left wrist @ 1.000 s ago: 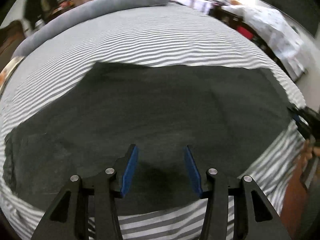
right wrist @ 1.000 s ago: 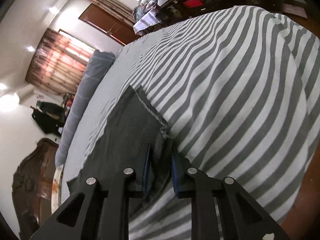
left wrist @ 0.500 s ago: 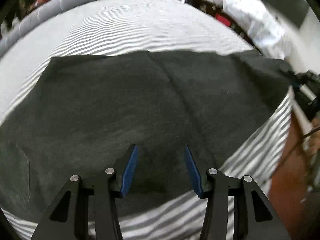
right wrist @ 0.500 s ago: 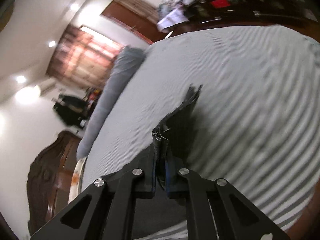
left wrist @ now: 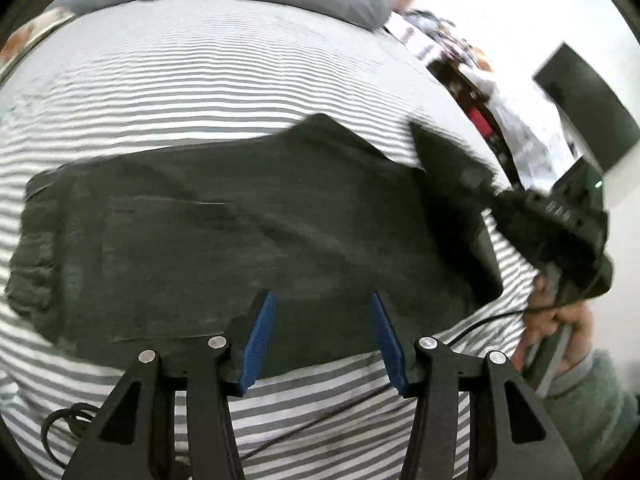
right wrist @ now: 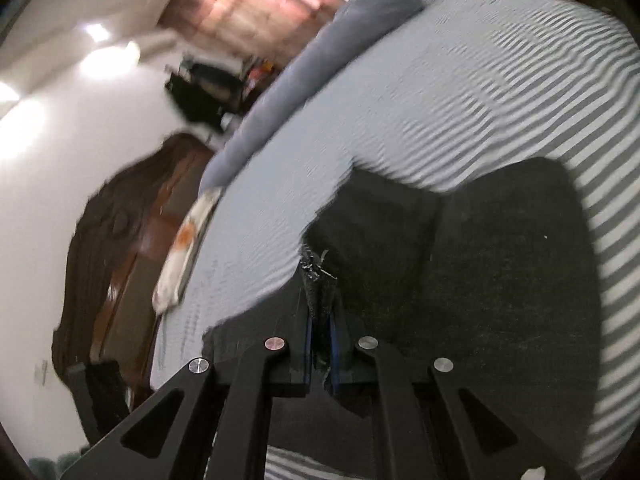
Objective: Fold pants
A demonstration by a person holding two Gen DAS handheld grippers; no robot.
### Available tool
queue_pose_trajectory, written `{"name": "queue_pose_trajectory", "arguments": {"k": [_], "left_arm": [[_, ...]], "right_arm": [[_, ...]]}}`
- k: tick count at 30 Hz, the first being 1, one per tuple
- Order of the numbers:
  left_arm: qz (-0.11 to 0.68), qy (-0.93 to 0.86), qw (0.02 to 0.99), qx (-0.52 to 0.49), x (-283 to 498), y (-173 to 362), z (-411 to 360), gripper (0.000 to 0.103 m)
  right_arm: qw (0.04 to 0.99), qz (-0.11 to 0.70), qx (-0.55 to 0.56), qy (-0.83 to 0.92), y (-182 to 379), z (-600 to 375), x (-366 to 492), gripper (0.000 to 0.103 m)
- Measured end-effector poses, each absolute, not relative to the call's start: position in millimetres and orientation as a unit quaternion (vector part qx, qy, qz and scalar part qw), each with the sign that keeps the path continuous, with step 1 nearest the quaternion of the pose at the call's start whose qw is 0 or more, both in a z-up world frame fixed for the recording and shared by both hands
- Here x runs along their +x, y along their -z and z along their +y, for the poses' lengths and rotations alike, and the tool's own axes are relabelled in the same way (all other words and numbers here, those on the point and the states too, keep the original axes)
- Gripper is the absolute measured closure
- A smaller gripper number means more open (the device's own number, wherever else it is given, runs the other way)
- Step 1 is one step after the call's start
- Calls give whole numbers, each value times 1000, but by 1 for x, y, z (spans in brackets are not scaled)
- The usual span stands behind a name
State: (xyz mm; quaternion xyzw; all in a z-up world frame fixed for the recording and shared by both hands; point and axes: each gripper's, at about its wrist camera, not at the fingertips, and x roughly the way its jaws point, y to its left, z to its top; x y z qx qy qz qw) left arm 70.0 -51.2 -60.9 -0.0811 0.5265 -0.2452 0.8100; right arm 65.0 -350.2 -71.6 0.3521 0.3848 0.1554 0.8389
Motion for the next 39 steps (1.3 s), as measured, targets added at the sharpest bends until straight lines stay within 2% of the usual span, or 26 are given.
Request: {"name": "queue_pose_trajectory", "arguments": {"k": [6,9,10,12,14,15,21,31,39], "left_arm": [[538,234,799,-131,77,77,-10,52],[541,244,792,-142,81,84,-9,52],[543,248,789,-144,83,86,-11,52],[549,256,781,-153,89,90,-14,52],[551,267,772,-172,95,94,-18,51],[552,273,768,-179,98,94,-19,51],[566,295,744,-199,107,106,-35,48],[571,305,722,-244,126,113,-75,44],[578,265,734,-238,138,124,-95,46]], "right_arm": [[821,443,313,-181,104,-277,80,95],[819,464,289,-176,118,-261,77,90],[821,470,277,-170,120,-257,76,87],[824,476,259,-165,120,-254,71,72],[835,468,244,-155,112,-251,60,52],[842,461,237,-151,107,-250,51,51],[836,456,272,-143,109,-279,-5,49],[798,446,397,-80,152,-351,-34,48],[782,391,485,-8,164,-409,-52,47]]}}
